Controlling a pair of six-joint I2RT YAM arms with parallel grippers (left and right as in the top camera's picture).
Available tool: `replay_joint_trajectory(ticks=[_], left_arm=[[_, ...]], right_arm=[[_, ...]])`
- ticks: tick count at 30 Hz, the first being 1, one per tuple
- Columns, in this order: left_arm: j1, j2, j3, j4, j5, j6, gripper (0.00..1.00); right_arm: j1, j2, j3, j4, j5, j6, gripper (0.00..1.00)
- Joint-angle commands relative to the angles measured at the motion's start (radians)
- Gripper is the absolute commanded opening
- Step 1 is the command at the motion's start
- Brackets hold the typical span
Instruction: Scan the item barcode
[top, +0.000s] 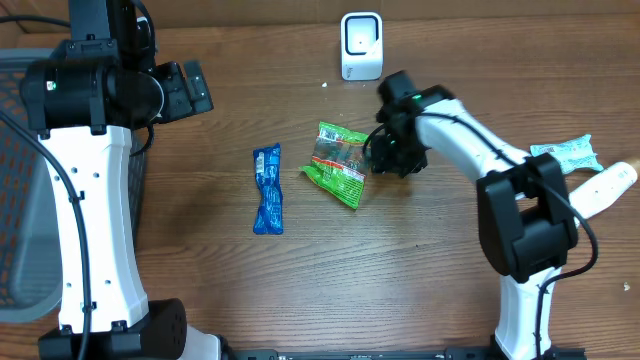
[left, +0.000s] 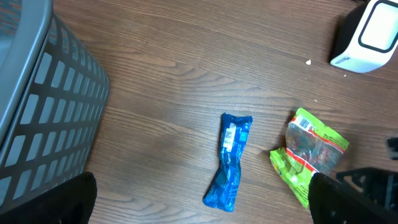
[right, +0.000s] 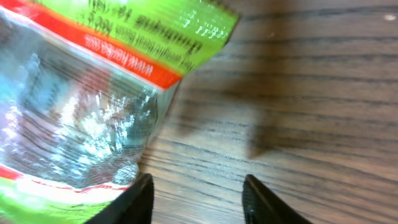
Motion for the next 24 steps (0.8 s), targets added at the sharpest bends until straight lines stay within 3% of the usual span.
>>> replay_joint_trajectory(ticks=[1,5,7,10,15,24], left_arm=[[-0.007,-0.003,0.018,0.002,-0.006,0.011,1.0],[-0.007,-0.003,0.018,0.002,-0.006,0.011,1.0],[-0.007,-0.003,0.018,0.002,-0.006,0.011,1.0],[-0.006,-0.003,0.019,0.002,-0.006,0.011,1.0],[-0.007,-0.003,0.019,0.002,-0.006,0.011,1.0],[-0.007,-0.003,0.018,0.002,-0.006,0.011,1.0]], right_arm=[[-0.012,0.003,0.024,0.02,-0.136,0.125,0.45],[-0.01,0.003,0.024,0.043,-0.139,0.23,0.49],[-0.008,0.003,0.024,0.057,-0.182,0.245,0.75],[-0.008,0.003,0.023,0.071,-0.227,0.275,0.89],[-0.006,0.003,-0.025,0.145,-0.256,0.335,0.89],[0.036,0.003,-0.21,0.361,-0.221,0.493,0.78]])
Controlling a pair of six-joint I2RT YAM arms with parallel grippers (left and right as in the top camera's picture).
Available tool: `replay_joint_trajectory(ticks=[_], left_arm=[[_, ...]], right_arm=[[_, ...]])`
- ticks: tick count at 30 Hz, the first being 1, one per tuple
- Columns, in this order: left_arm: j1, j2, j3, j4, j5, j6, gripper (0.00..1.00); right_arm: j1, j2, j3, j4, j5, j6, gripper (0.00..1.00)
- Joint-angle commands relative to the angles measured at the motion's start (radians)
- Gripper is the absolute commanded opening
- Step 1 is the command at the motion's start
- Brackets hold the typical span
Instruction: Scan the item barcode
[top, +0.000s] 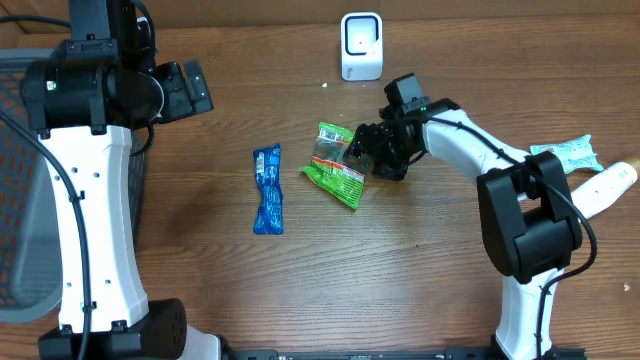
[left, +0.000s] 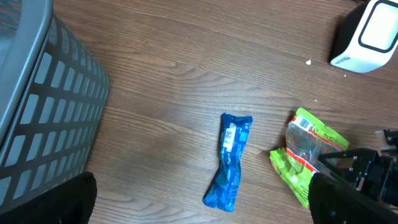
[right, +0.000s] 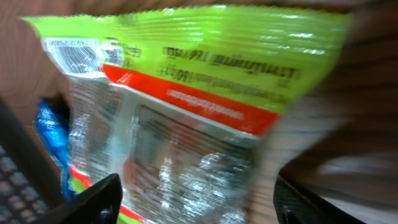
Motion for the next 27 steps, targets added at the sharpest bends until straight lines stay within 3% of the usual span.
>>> replay_joint_trajectory(ticks=[1,7,13,16,24,27], left_arm=[[-0.007,-0.003,0.019,0.002,-0.006,0.011,1.0],[-0.007,-0.003,0.018,0.002,-0.006,0.011,1.0],[-0.007,-0.003,0.018,0.002,-0.006,0.011,1.0],[-0.007,-0.003,0.018,0.002,-0.006,0.011,1.0],[-0.007,-0.003,0.018,0.002,-0.006,0.011,1.0],[-0.007,-0.003,0.019,0.002,-0.006,0.011,1.0]], right_arm=[[0.044,0.013,-0.096,0.048,0.053,0.104,0.77],[0.101,0.013,-0.252,0.241,0.159,0.211,0.72],[0.102,0.013,-0.275,0.322,0.182,0.211,0.38],[0.097,0.013,-0.275,0.338,0.175,0.204,0.36],[0.012,0.003,-0.231,0.373,-0.129,-0.042,0.04],[-0.033,-0.003,-0.225,0.363,-0.215,-0.134,0.04]])
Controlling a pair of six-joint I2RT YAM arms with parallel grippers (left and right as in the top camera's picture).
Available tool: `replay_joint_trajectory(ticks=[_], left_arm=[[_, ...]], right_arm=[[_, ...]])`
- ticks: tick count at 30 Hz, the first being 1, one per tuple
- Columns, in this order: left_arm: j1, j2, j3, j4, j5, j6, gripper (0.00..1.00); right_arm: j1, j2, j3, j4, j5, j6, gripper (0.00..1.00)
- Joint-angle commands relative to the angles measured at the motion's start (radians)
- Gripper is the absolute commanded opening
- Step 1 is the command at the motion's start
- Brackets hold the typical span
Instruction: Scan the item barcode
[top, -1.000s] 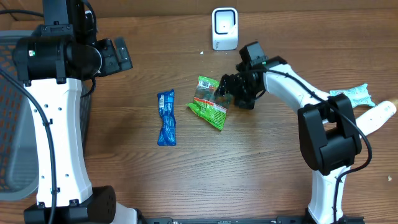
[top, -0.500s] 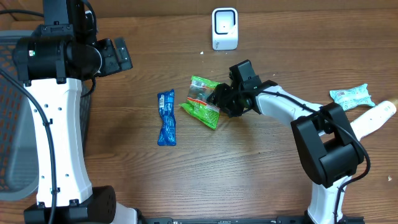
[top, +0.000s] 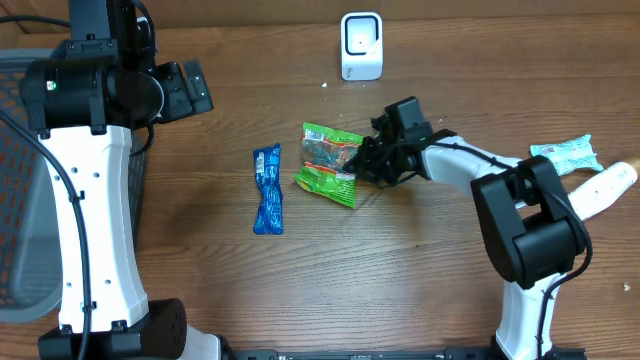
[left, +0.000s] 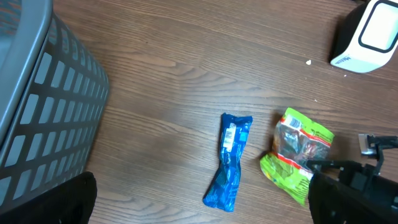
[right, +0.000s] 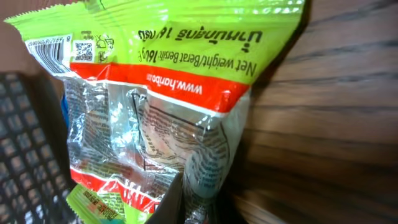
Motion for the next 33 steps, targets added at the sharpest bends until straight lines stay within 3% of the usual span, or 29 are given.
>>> replay_joint_trajectory(ticks=[1,7,9,10,13,21,24,30,33], left_arm=[[-0.007,-0.003,0.018,0.002,-0.006,0.011,1.0],[-0.007,-0.003,0.019,0.002,-0.006,0.011,1.0],[-0.007,-0.003,0.019,0.002,-0.006,0.011,1.0],[-0.007,-0.003,0.019,0.002,-0.006,0.011,1.0],[-0.007,-0.003,0.018,0.002,-0.006,0.011,1.0],[-0.007,-0.003,0.018,0.002,-0.006,0.011,1.0],[-0.007,-0.003,0.019,0.002,-0.006,0.011,1.0],[-0.007,-0.003,0.019,0.002,-0.006,0.011,1.0],[-0.007,-0.003,0.018,0.002,-0.006,0.011,1.0]], right_arm=[[-0.061,0.026,0.001,-0.017,-0.135,-0.187,0.04],[-0.121,0.026,0.003,-0.044,-0.217,-0.308,0.04],[-0.123,0.026,0.003,-0.045,-0.213,-0.307,0.52],[-0.123,0.026,0.003,-0.047,-0.198,-0.307,0.64],[-0.106,0.027,0.003,-0.052,-0.114,-0.275,0.7],[0.009,0.06,-0.002,-0.017,0.146,-0.066,0.7],[0.047,0.067,-0.013,-0.016,0.237,-0.014,0.62],[0.055,0.069,-0.013,-0.02,0.255,-0.013,0.19],[0.054,0.068,-0.008,-0.019,0.236,-0.014,0.04]])
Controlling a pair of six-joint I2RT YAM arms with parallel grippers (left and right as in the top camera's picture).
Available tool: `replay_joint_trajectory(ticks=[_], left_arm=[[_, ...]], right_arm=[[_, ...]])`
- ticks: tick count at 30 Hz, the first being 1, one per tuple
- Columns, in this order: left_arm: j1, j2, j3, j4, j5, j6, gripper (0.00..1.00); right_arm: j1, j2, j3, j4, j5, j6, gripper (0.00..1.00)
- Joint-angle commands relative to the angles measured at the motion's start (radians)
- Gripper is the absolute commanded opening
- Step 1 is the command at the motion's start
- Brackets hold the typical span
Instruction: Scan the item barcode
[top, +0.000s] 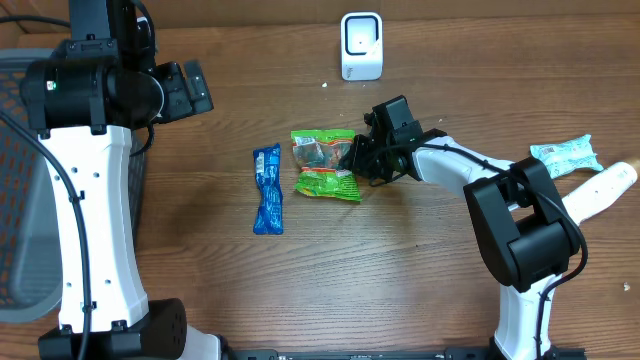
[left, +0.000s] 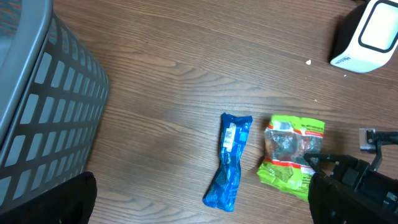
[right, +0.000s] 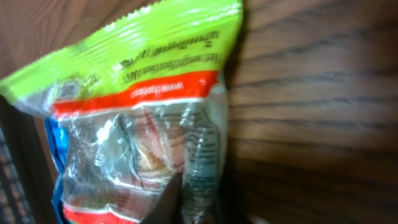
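A green snack bag (top: 322, 165) with a clear window and an orange band lies mid-table, also in the left wrist view (left: 287, 155). My right gripper (top: 360, 160) is shut on the bag's right edge; close up, the bag (right: 137, 106) fills the right wrist view, its clear seam pinched at the dark fingers (right: 166, 204). The white barcode scanner (top: 361, 45) stands at the table's far edge, also seen from the left wrist (left: 368, 34). My left gripper (top: 190, 88) hangs high at the far left, open and holding nothing, its fingertips (left: 74, 199) spread wide.
A blue packet (top: 267, 188) lies just left of the green bag. A grey mesh basket (left: 37, 93) stands off the table's left side. A white and teal packet (top: 565, 153) and a white object (top: 610, 188) lie at the right edge.
The green bag has shifted a little left and turned, so its top edge now lies level and nearer the blue packet. My right gripper stays shut on its right edge. The left arm is unchanged.
My right gripper was first open at the bag's right edge, then open wide against the bag. It was then shut on the bag's edge, with the bag moved slightly left. Now the bag has turned and sits further left, still held.
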Motion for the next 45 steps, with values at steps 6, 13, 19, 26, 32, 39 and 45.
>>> replay_joint_trajectory(ticks=[6,13,19,26,32,39,45], left_arm=[[-0.007,-0.003,0.018,0.002,-0.006,0.011,1.0],[-0.007,-0.003,0.018,0.002,-0.006,0.011,1.0],[-0.007,-0.003,0.019,0.002,-0.006,0.011,1.0],[-0.007,-0.003,0.019,0.002,-0.006,0.011,1.0],[-0.007,-0.003,0.018,0.002,-0.006,0.011,1.0],[-0.007,-0.003,0.018,0.002,-0.006,0.011,1.0],[-0.007,-0.003,0.019,0.002,-0.006,0.011,1.0]], right_arm=[[-0.069,0.002,0.028,-0.084,-0.125,-0.165,0.04],[-0.161,-0.183,0.081,-0.178,-0.367,-0.329,0.04],[-0.202,-0.352,0.081,-0.186,-0.404,-0.376,0.04],[-0.207,-0.476,0.081,-0.184,-0.437,-0.383,0.04],[-0.232,-0.512,0.081,-0.117,-0.706,-0.426,0.04],[-0.296,-0.512,0.081,0.006,-0.846,-0.335,0.04],[-0.313,-0.517,0.082,0.026,-0.779,-0.289,0.04]])
